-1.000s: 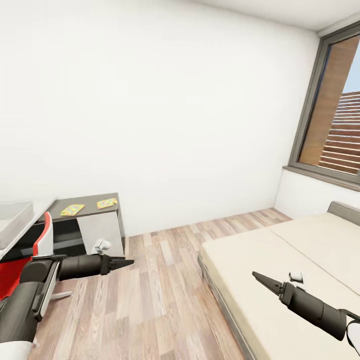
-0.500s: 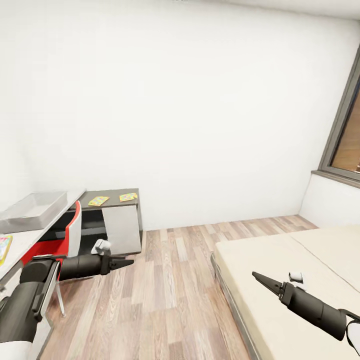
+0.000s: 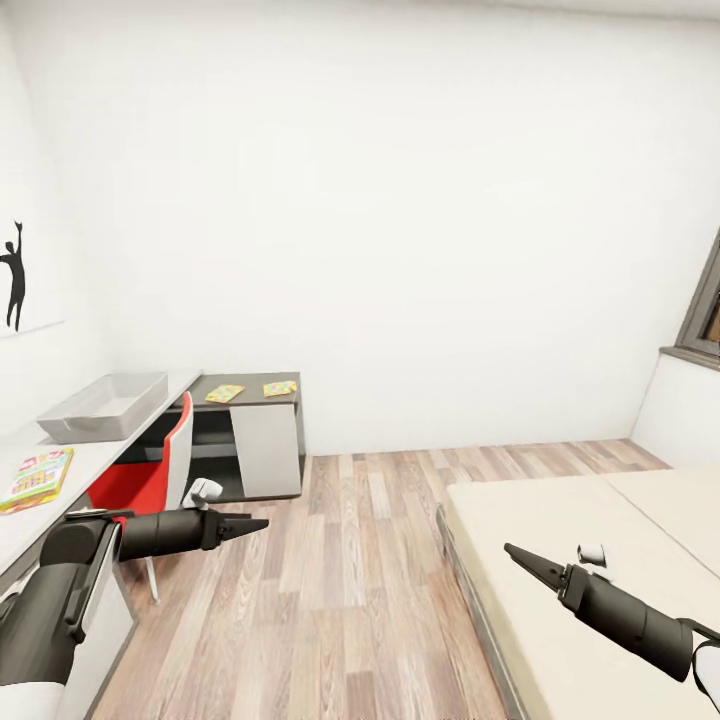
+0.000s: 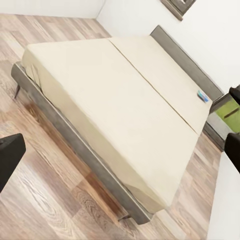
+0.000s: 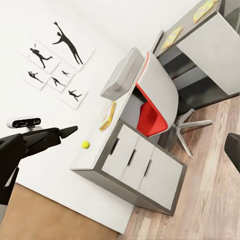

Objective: Put all the toys in the child's room - the three board games (two on the bed and one on the table), the two jigsaw puzzles on the table, and the tennis ball on the table - inside the toy box on the table in the child's room.

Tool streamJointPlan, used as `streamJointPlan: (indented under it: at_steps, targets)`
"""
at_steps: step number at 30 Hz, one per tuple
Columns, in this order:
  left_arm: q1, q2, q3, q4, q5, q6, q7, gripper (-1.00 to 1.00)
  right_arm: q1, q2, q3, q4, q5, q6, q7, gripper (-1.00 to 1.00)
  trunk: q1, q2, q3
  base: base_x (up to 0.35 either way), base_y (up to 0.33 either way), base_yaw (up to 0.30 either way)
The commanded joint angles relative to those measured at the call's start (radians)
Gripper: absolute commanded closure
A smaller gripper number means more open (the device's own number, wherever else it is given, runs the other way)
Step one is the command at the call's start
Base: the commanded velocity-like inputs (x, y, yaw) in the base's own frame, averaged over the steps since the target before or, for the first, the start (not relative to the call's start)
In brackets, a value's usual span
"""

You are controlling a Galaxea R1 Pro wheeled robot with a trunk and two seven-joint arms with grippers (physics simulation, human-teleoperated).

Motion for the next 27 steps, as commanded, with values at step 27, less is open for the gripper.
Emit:
streamJointPlan:
  at_steps: [27]
  targets:
    - [-0.001,-0.001,0.001,-0.001,-0.009,0.010,-0.010,-1.00,-0.001,0.003,-0.001,0.000,-0.003,0.006,0.001,-1.00,0.000,-0.001,0.002,-0.107,-0.024,-0.009]
